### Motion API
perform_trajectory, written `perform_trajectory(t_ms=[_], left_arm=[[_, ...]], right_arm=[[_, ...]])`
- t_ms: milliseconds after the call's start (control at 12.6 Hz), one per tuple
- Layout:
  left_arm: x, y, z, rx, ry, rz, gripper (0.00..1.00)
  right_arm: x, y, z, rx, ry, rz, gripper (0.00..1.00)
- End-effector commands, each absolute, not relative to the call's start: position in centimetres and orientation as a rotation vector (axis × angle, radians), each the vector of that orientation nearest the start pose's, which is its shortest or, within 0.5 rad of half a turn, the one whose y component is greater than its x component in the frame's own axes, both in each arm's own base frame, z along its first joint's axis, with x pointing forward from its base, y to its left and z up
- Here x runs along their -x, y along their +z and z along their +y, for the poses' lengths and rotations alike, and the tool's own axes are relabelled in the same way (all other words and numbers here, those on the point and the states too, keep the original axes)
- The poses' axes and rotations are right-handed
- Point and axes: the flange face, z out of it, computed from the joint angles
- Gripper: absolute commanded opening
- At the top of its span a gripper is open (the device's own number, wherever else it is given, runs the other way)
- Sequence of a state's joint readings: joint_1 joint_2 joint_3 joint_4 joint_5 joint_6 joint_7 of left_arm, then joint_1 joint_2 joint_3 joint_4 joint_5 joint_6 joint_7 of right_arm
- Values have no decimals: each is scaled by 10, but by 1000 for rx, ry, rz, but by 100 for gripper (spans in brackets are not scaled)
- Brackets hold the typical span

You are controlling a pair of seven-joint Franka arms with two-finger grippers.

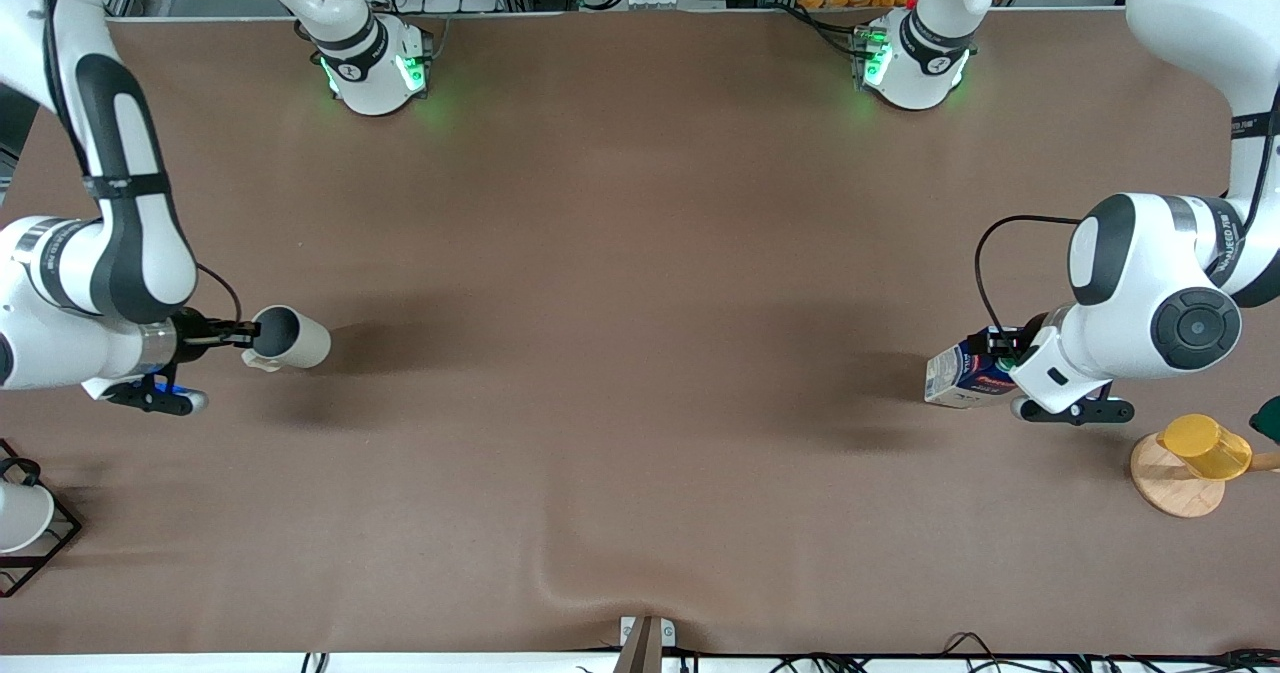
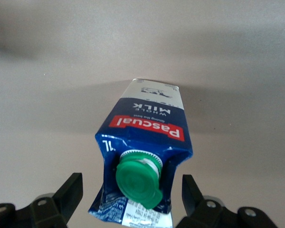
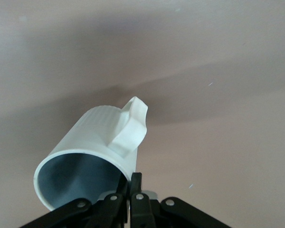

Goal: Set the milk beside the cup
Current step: 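Close the left gripper on the carton while the right gripper grasps the mug rim, then carry the white mug with the right gripper toward the table middle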

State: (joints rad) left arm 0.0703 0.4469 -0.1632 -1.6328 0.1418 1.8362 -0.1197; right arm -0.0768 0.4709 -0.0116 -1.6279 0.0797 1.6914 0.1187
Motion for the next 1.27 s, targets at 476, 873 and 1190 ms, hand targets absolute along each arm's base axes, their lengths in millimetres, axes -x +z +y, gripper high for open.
perform_trajectory(t_ms=[476,873,1190], left_arm=[[-655,341,-39,3045,341,40,56],[-654,356,-44,3041,338,54,46],[-654,357,-42,3042,339,56,46]], right_arm=[[-621,392,182,2932,646,867,0],[-598,371,334,2790,481,1105,0],[-588,322,408,2700,402,1298,0]])
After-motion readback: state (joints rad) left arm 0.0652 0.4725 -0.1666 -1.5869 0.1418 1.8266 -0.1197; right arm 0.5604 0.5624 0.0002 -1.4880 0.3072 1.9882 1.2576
